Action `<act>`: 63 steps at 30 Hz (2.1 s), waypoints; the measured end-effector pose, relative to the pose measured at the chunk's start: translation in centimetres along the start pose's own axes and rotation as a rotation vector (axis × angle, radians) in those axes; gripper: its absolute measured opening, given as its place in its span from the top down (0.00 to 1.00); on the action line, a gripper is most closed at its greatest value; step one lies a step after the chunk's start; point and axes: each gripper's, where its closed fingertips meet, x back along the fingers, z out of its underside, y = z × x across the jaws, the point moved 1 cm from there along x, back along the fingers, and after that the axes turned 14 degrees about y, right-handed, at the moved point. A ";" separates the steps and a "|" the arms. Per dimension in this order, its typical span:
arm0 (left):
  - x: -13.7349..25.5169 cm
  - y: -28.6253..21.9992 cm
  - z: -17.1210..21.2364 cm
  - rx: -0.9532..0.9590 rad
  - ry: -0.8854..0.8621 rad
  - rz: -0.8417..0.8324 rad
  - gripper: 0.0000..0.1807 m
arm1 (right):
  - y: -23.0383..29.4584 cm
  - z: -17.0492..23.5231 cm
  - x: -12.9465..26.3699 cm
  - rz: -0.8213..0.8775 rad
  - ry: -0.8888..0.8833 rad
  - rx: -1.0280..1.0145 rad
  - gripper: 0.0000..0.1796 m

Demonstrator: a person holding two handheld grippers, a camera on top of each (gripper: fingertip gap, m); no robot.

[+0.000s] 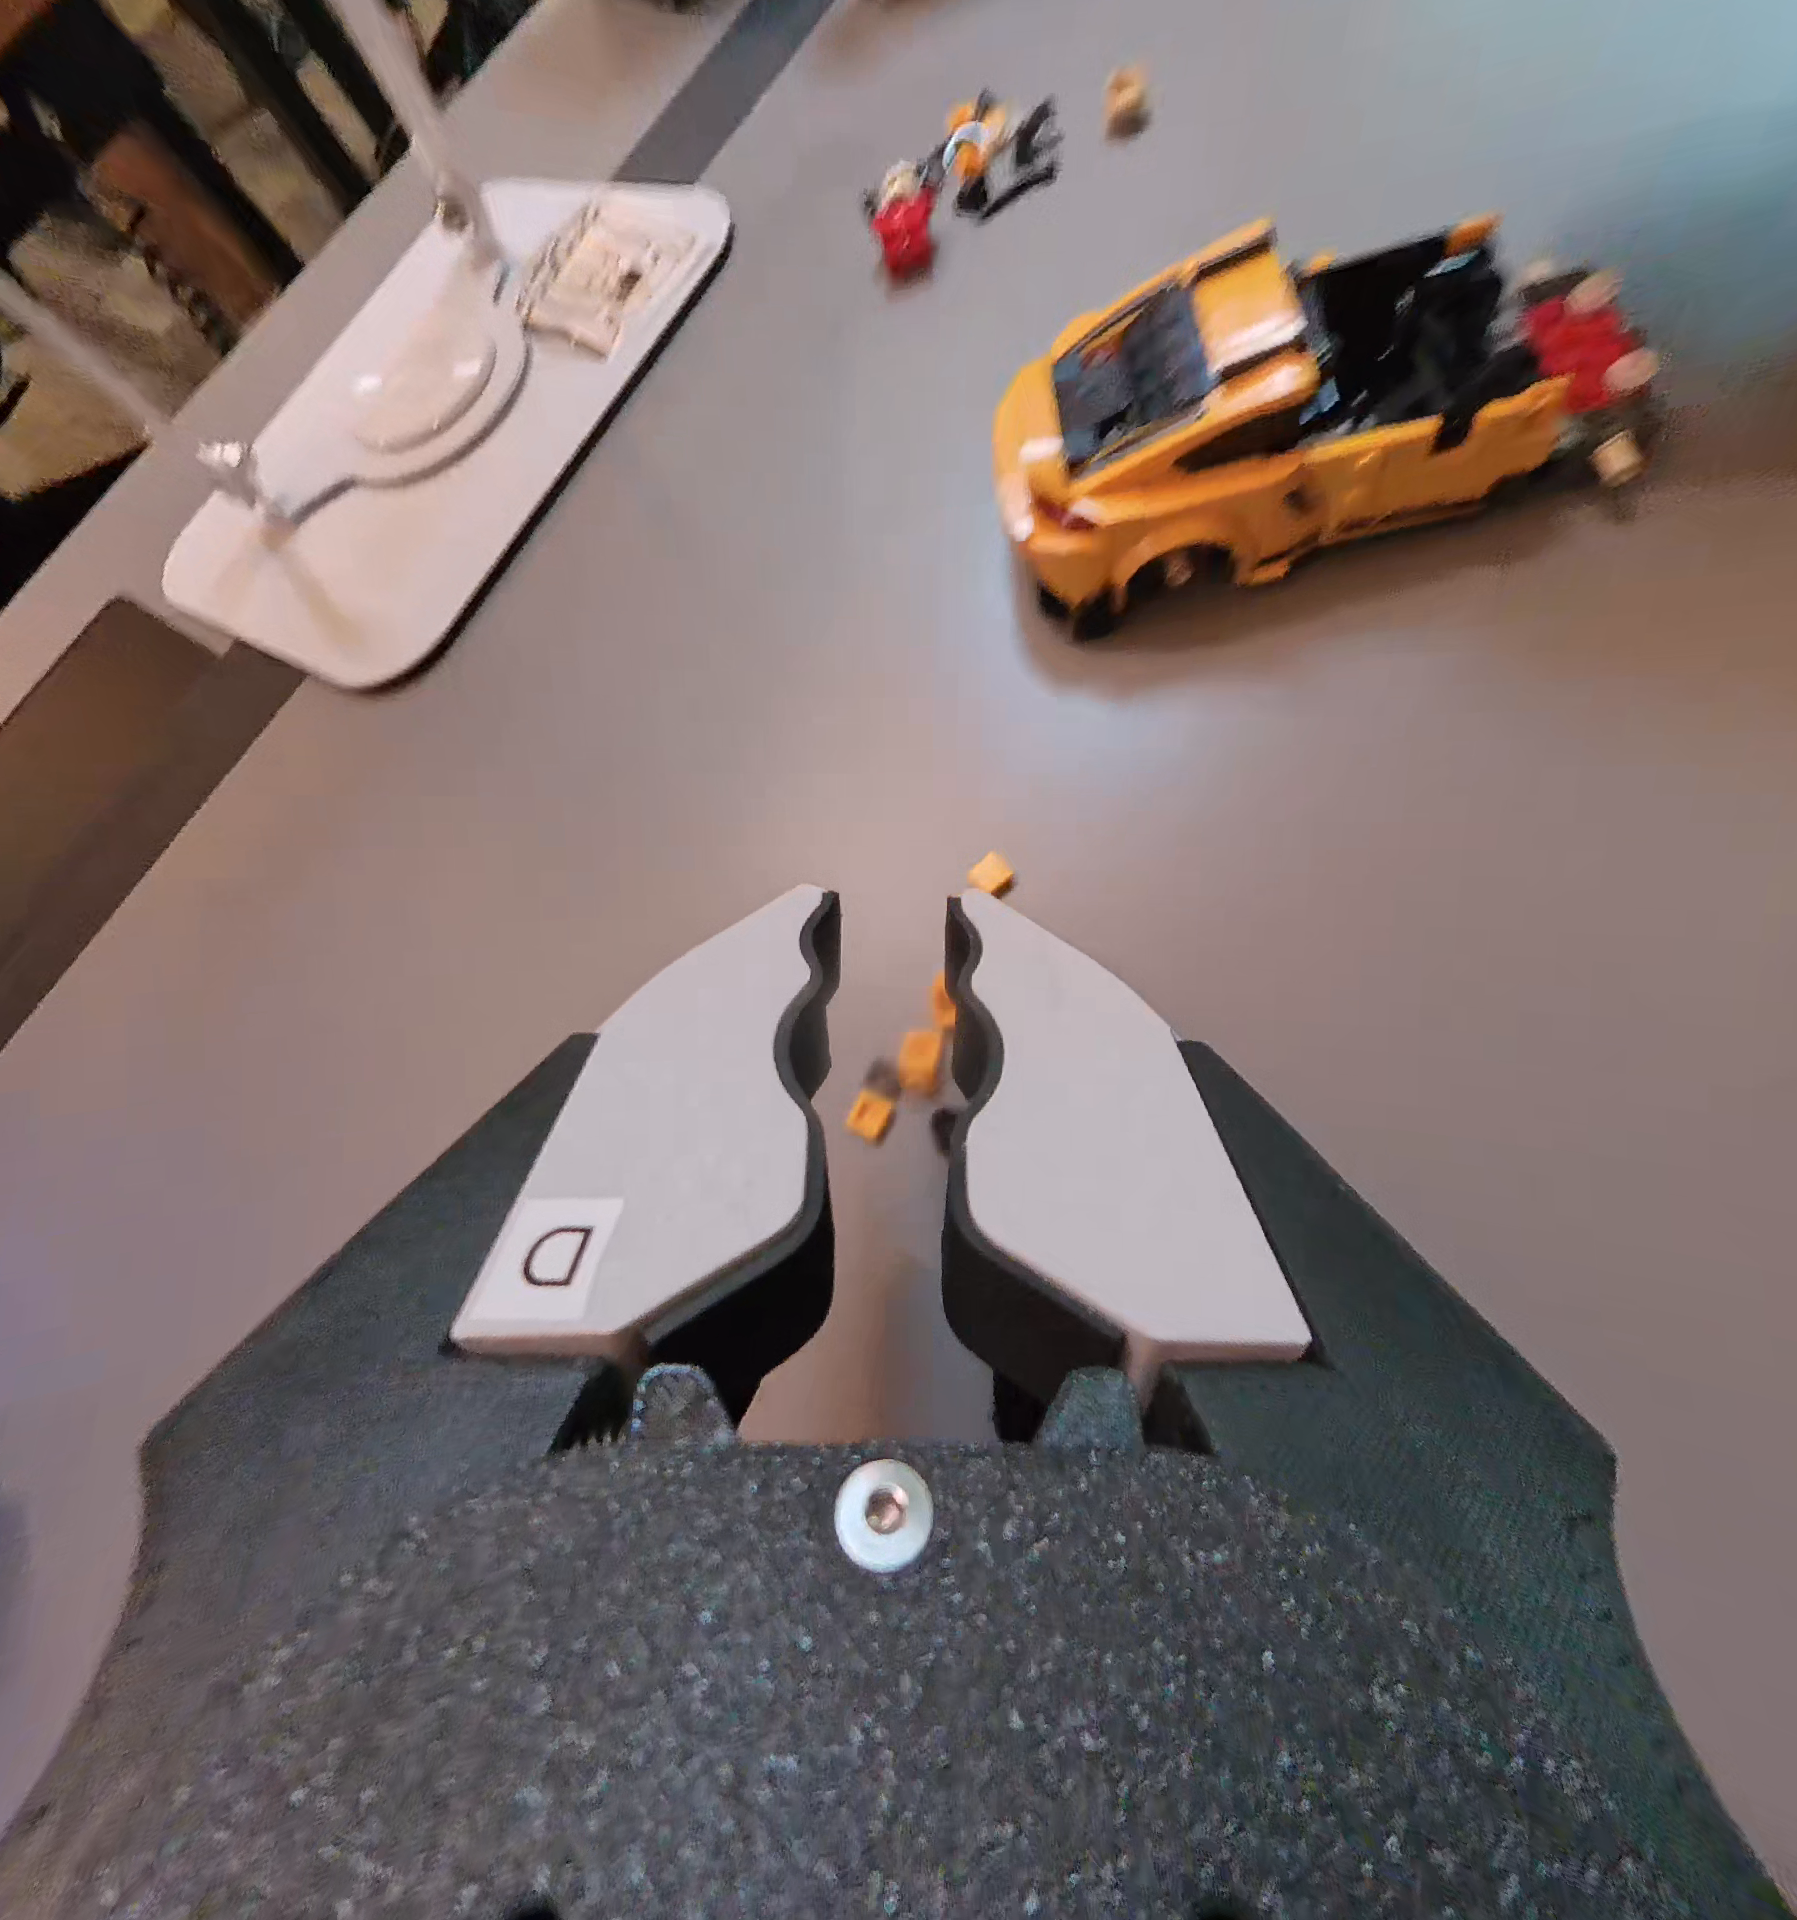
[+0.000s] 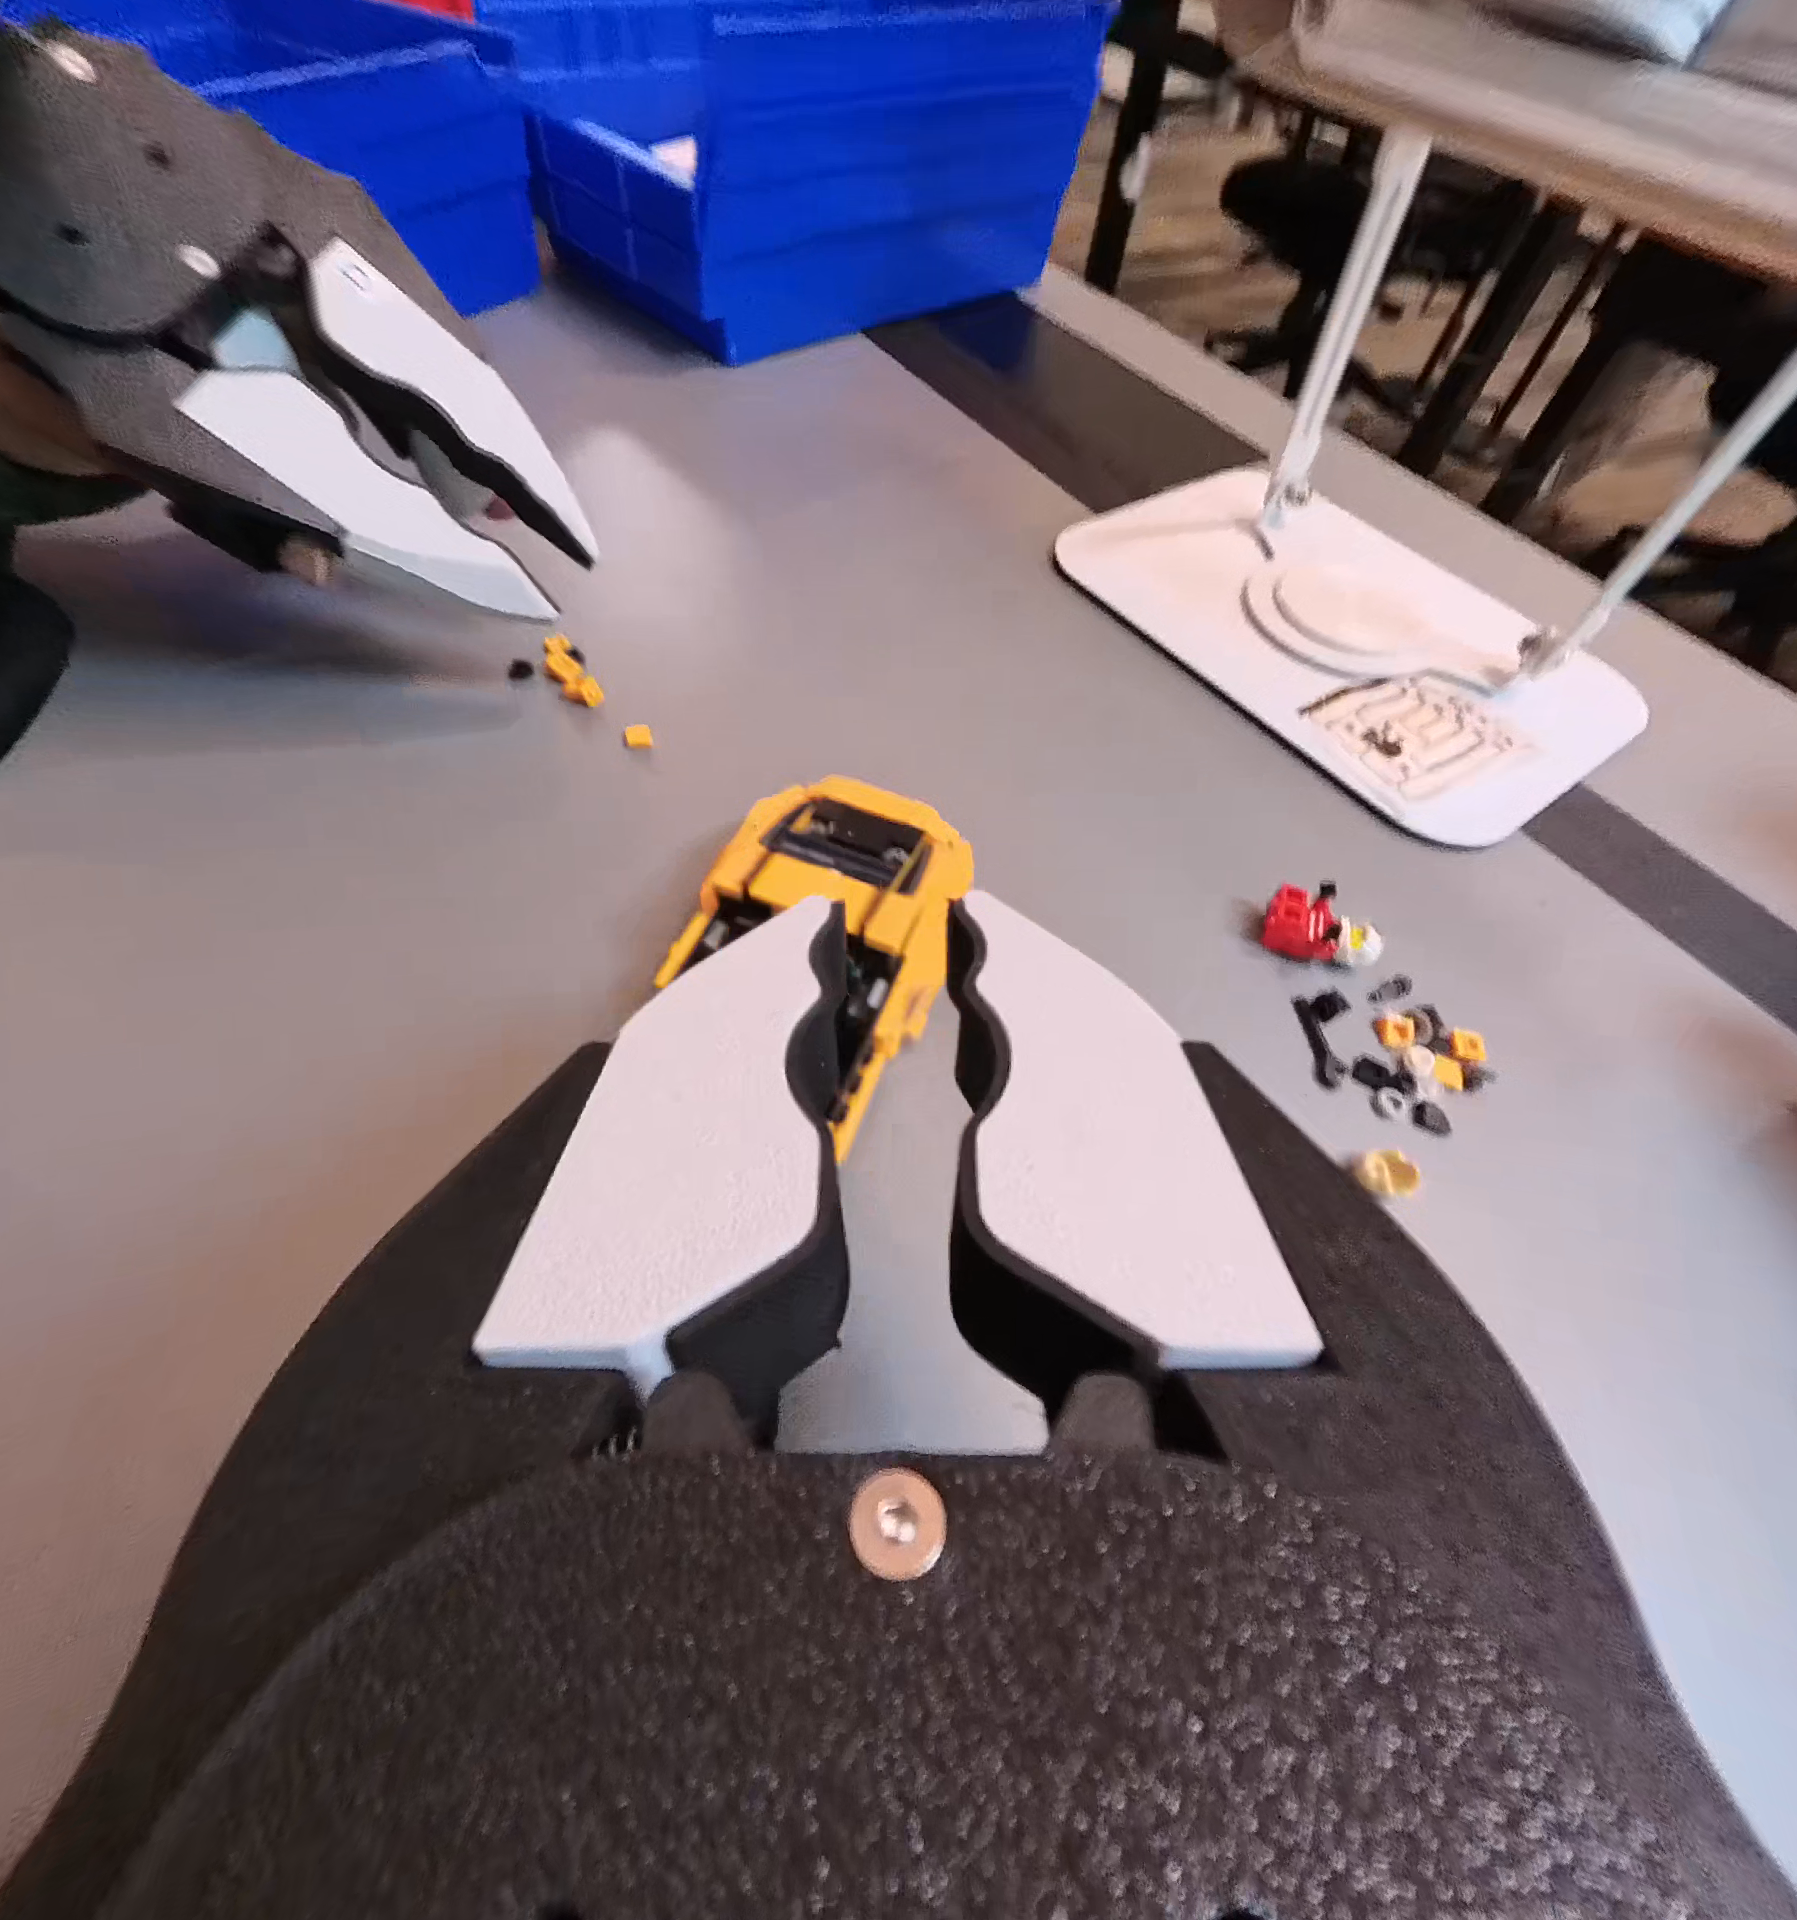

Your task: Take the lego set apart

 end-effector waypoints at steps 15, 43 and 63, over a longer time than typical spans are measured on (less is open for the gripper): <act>-1.7 -7.2 -5.0 -0.151 -0.121 0.111 0.89 | 1.8 4.4 -1.8 -0.239 0.243 -0.107 0.82; 3.0 2.4 -9.5 0.114 -0.424 -0.170 0.94 | -7.7 -9.5 -0.2 0.242 -0.107 -0.031 0.68; 1.0 10.7 -8.5 0.209 -0.444 -0.380 0.97 | -20.0 -25.0 -9.0 0.829 -0.167 0.073 0.71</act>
